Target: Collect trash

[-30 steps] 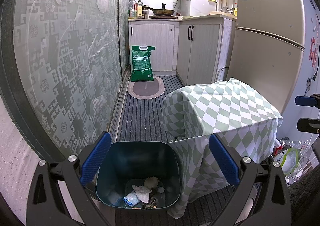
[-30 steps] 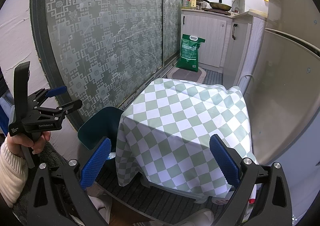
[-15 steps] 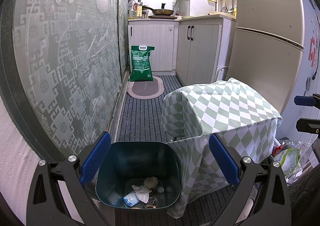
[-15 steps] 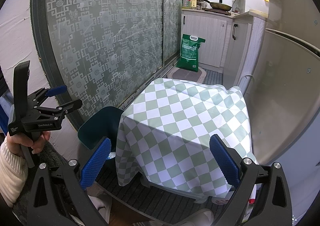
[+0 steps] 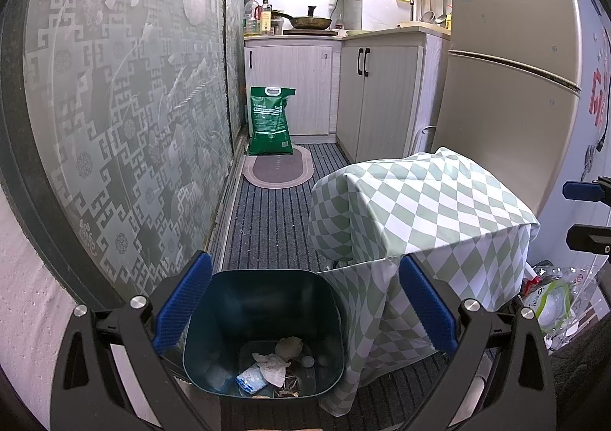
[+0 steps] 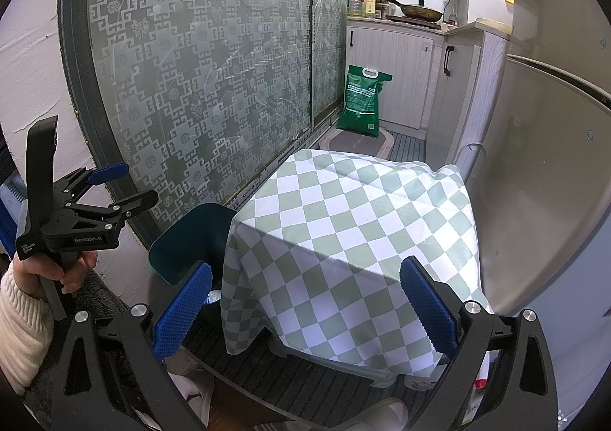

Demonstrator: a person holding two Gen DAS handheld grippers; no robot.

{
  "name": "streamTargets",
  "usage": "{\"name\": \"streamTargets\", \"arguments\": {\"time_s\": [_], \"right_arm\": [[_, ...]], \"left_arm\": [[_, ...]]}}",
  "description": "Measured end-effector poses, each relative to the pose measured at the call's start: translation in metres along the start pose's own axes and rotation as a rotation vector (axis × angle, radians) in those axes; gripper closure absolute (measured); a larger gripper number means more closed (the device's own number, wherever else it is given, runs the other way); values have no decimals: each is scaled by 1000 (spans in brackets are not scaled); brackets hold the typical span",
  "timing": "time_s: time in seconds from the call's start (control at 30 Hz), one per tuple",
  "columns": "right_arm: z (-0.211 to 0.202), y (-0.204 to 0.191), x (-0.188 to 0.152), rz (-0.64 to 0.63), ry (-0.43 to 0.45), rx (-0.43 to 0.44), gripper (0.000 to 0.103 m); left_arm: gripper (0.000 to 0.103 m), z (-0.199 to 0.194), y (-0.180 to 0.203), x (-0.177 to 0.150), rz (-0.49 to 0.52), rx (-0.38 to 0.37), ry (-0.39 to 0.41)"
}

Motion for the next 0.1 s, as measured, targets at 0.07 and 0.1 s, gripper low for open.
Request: {"name": "streamTargets", "arguments": {"time_s": [0.07,0.1], "right_arm": [[0,0,0,0,1,0,3],[0,0,0,0,1,0,3]], "left_arm": [[3,0,0,0,-1,-2,0],[3,0,0,0,-1,0,1]]}}
Point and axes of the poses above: each gripper's, at about its wrist camera, not at the fingertips, and z roughly the way its jaws point, y to its right, x to its top, the point moved 10 cm from there along z, roughly the way its jaws point, and after that the axes turned 12 degrees about -x, right-handed, at the moved point
